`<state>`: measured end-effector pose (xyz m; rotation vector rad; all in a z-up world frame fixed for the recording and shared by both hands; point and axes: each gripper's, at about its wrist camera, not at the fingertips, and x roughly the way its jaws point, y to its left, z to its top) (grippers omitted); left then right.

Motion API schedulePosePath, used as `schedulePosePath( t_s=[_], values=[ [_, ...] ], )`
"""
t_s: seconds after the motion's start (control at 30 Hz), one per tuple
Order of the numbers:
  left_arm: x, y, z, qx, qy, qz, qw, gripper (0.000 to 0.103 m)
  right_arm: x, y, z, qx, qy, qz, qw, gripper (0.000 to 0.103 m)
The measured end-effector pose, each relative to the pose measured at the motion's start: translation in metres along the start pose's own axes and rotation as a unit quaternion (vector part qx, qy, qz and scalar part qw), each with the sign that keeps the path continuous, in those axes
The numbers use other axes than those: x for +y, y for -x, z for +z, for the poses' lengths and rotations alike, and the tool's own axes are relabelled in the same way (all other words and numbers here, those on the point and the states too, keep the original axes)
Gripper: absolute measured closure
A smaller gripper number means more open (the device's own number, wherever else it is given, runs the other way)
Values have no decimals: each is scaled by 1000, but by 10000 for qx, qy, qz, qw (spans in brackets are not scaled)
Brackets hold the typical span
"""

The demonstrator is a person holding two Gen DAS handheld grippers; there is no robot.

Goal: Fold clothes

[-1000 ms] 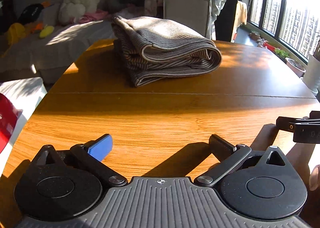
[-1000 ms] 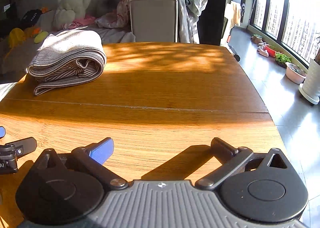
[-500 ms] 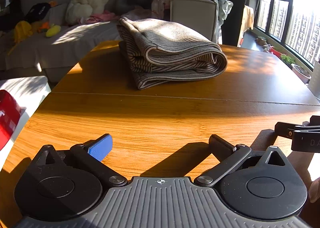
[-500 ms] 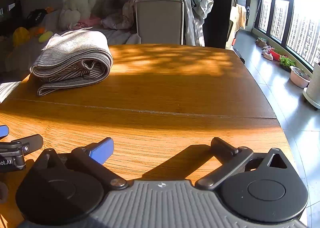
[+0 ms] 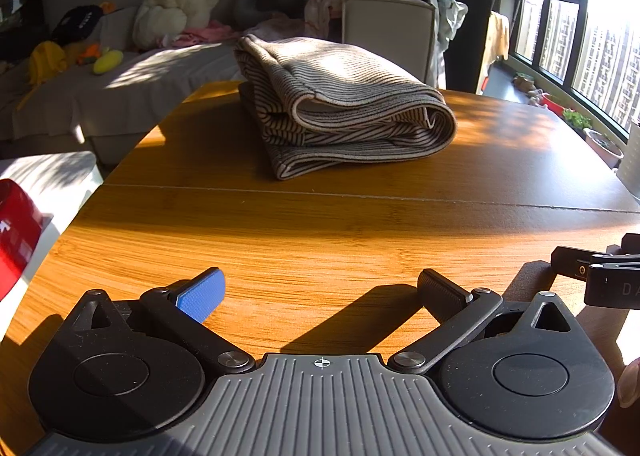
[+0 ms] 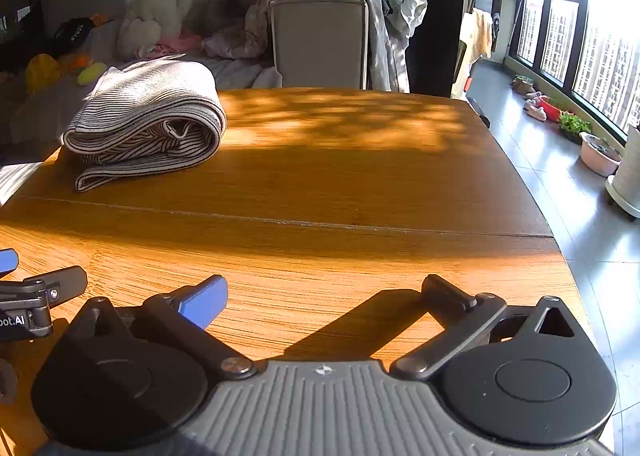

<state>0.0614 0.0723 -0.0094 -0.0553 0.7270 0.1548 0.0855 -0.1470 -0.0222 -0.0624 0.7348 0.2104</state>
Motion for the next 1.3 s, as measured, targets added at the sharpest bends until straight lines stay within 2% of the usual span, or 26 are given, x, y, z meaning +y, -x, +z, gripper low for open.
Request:
schedulePosePath(
  t_s=[0.87,1.3],
  values=[
    [-1,-2,2,-2,33,37,10000,0,2,0,-1,-6,-5,-4,10000,0],
    [-5,-9,8,-4,-122,-147,9998,0,1,0,-1,-7,-6,-2,10000,0]
  ],
)
